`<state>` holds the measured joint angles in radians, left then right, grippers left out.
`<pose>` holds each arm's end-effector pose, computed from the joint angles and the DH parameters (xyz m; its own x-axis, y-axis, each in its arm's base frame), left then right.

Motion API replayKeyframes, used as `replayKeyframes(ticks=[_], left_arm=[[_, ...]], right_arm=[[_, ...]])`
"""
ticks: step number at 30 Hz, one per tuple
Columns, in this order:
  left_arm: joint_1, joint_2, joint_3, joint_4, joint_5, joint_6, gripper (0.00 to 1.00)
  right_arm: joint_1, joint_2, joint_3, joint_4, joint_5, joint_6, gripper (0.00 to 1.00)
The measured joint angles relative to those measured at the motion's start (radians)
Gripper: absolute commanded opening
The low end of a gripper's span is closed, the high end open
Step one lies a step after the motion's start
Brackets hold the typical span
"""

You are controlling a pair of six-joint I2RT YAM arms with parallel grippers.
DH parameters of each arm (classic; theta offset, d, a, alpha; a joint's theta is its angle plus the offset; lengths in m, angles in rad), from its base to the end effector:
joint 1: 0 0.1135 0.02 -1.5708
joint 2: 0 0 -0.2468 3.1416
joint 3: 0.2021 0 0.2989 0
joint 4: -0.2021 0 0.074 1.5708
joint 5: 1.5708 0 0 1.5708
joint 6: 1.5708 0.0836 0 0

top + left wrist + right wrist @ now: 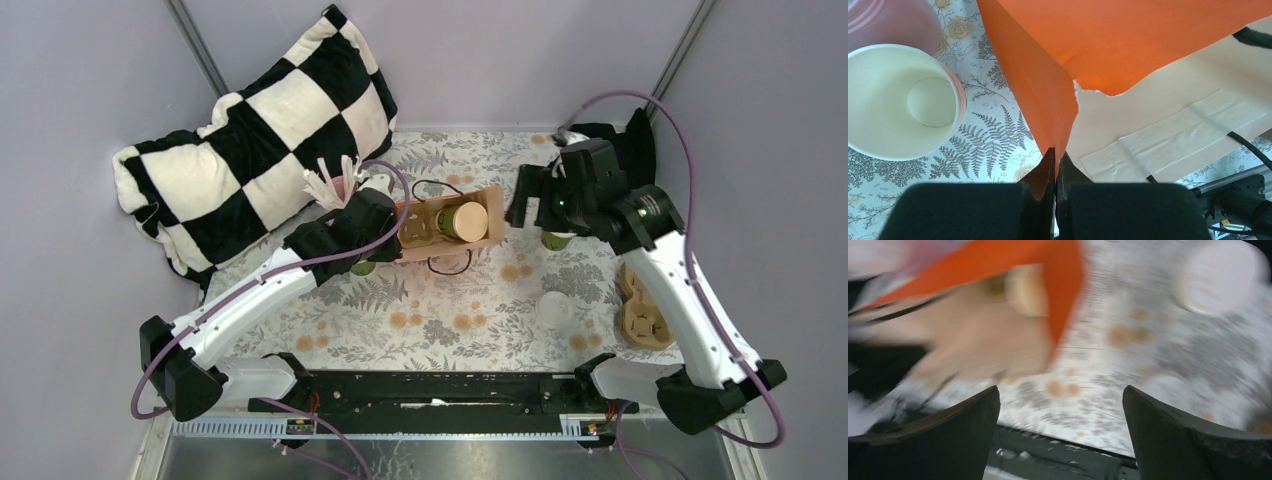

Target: Pack the takeout coffee

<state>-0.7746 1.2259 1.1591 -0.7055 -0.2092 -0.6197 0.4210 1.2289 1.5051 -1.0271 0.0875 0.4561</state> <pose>0.2582 -0.2284 0.2774 -0.7416 -0.0692 -0.6673 0.1808 0.9373 -0.2981 0.2928 0.1231 0.3763 -0.7127 0.1616 -0.6826 -0.0389 0.9625 0.2685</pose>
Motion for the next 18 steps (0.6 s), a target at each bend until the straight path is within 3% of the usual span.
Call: replayKeyframes(ticks=[3,6,12,18], left_arm=[[0.000,0.000,0.000,0.003,0.001,0.003,0.00],[0.000,0.000,0.000,0.005,0.004,0.009,0.00],[0.000,0.000,0.000,0.005,0.005,0.010,0.00],[0.000,0.000,0.000,0.005,0.008,0.010,0.00]], right_arm=[[0.121,-0.001,0.107,0.063,-0.142,-0.041,0.91],[0.227,0.022,0.113,0.178,-0.184,-0.030,0.77],[0.292,0.085,-0.195,0.461,-0.116,0.032,0.62],[0.292,0.169,-0.311,0.621,-0.011,0.006,0.54]])
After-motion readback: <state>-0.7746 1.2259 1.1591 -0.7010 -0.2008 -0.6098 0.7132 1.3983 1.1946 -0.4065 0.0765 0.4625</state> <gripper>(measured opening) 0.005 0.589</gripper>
